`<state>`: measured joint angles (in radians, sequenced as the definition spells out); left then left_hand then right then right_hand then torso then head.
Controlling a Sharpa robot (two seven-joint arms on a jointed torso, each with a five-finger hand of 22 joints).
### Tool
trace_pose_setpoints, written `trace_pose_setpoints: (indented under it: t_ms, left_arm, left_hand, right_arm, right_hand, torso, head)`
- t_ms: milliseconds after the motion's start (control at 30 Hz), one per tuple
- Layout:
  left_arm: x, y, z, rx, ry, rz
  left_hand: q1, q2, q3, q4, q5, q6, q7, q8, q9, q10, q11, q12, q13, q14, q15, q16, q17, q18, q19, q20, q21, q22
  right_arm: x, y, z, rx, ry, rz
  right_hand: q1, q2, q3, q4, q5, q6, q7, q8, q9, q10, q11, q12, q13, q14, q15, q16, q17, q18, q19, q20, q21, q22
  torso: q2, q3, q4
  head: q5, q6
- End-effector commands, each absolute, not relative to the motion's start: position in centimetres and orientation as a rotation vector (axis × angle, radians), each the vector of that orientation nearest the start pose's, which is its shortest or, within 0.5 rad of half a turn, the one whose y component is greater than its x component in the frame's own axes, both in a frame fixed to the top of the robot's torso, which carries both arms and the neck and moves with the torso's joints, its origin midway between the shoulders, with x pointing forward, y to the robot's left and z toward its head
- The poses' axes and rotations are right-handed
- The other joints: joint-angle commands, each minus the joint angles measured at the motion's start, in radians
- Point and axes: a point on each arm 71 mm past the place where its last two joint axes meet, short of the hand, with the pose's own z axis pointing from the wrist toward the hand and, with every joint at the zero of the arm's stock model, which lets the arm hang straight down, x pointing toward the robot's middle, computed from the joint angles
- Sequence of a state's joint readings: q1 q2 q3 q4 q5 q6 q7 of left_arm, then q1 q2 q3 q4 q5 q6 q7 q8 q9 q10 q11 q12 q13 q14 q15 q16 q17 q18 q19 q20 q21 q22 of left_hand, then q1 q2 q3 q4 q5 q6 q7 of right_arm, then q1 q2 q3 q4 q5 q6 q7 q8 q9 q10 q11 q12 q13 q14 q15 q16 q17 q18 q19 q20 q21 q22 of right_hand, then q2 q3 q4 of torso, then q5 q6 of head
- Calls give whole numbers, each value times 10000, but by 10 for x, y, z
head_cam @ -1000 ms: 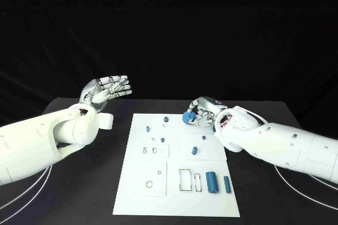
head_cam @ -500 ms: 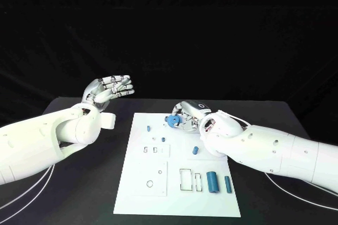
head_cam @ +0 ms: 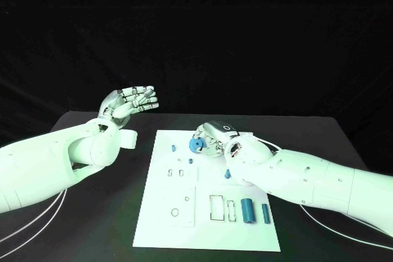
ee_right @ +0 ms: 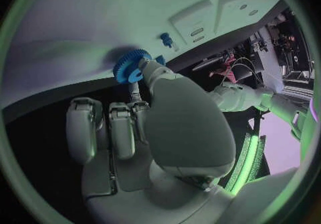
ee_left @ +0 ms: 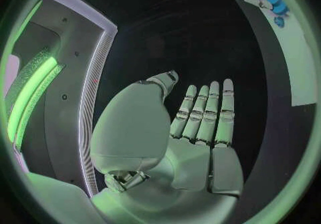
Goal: Assemble the parts on the task board
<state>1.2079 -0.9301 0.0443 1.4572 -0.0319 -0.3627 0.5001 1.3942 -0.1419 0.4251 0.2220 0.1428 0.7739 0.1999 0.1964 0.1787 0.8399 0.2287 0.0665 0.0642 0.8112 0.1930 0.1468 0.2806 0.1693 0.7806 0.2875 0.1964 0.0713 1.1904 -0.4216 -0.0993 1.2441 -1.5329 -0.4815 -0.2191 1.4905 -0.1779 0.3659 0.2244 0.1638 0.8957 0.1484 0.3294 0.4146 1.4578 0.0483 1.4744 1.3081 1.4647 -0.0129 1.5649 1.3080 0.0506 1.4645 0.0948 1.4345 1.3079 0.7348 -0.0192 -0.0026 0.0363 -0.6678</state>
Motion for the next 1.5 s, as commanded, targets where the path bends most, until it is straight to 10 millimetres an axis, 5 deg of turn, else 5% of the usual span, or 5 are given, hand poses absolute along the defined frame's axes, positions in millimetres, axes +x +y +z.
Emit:
trace_pose_setpoints:
  t_ms: [33, 967, 1500]
  left_arm:
    - [510, 279, -136, -10294, 11434, -14785]
    - [512, 277, -137, -10305, 11450, -14788]
    - [512, 277, -137, -10310, 11418, -14744]
  left_hand:
    - [-60, 51, 15, -61, -7, -27, 424, 3, 15, -19, -13, 25, 8, 12, 7, -46, 7, 30, 24, 11, -31, 14]
    - [-66, 50, 16, -64, -10, -28, 424, 4, 16, -19, -12, 26, 8, 13, 8, -59, 8, 29, 25, 11, -32, 13]
    - [-66, 50, 16, -64, -10, -28, 424, 4, 16, -19, -12, 26, 8, 13, 8, -59, 8, 29, 25, 11, -32, 13]
  right_arm:
    - [509, -60, -210, -1973, 15456, 6682]
    - [515, -44, -213, -1933, 15456, 6707]
    - [517, -43, -216, -1890, 15791, 6783]
  right_hand:
    - [-120, -22, 90, 12, 47, 426, -175, -49, 92, 76, 15, 14, 1307, 1040, -60, 31, 2530, -112, 128, -75, 47, 1251]
    - [-449, -243, 420, -94, 30, 218, -57, -305, 45, -17, 118, -82, 1210, 1039, 26, 30, 2528, -103, 100, -8, 0, 1231]
    - [-1452, -652, 86, 150, -9, -369, 168, -937, -90, -279, 335, -327, 935, 1027, 220, 15, 2475, -67, 11, 177, -154, 1139]
  torso:
    - [-11, -2, -19]
    - [-11, 12, -28]
    - [-5, 16, -37]
  head:
    - [3, -1]
    - [41, -22]
    - [53, -41]
